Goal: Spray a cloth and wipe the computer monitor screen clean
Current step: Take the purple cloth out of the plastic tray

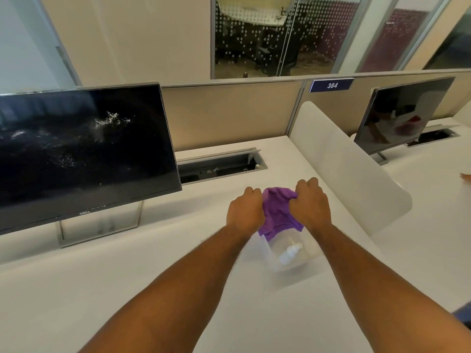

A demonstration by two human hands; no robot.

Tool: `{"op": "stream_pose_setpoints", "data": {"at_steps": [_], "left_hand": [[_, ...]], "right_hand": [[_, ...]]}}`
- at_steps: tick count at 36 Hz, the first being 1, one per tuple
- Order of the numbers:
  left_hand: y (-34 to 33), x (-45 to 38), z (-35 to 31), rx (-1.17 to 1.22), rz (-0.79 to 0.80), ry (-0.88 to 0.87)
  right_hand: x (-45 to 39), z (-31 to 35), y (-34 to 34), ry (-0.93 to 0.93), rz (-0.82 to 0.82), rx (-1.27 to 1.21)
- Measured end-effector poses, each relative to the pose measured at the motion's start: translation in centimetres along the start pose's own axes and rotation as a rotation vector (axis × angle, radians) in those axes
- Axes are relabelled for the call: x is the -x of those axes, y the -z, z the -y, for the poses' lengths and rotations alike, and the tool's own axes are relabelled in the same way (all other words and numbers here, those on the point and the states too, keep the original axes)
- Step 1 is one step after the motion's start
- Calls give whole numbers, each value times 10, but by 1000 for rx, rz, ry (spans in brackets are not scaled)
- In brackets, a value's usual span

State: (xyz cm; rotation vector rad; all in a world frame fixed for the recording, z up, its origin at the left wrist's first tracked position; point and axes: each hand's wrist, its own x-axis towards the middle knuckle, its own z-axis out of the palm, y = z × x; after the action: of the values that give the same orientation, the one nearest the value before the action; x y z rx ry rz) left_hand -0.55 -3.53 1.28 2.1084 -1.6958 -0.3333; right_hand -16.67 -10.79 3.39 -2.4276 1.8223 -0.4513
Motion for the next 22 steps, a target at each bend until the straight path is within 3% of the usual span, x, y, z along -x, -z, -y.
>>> {"op": "stream_pose_setpoints", "data": {"at_steps": [6,12,17,22], "left_hand": [[31,14,8,23,-77,50],[67,36,39,101,-220,93],[81,66,82,148,-304,146],[72,107,130,313,-165,257]], "right_hand": [[1,22,20,-148,-31,-263],[11,58,30,-88,-182,-455],[34,96,12,-65,-106,-536],[74,128,-26,-99,44,-565]]}}
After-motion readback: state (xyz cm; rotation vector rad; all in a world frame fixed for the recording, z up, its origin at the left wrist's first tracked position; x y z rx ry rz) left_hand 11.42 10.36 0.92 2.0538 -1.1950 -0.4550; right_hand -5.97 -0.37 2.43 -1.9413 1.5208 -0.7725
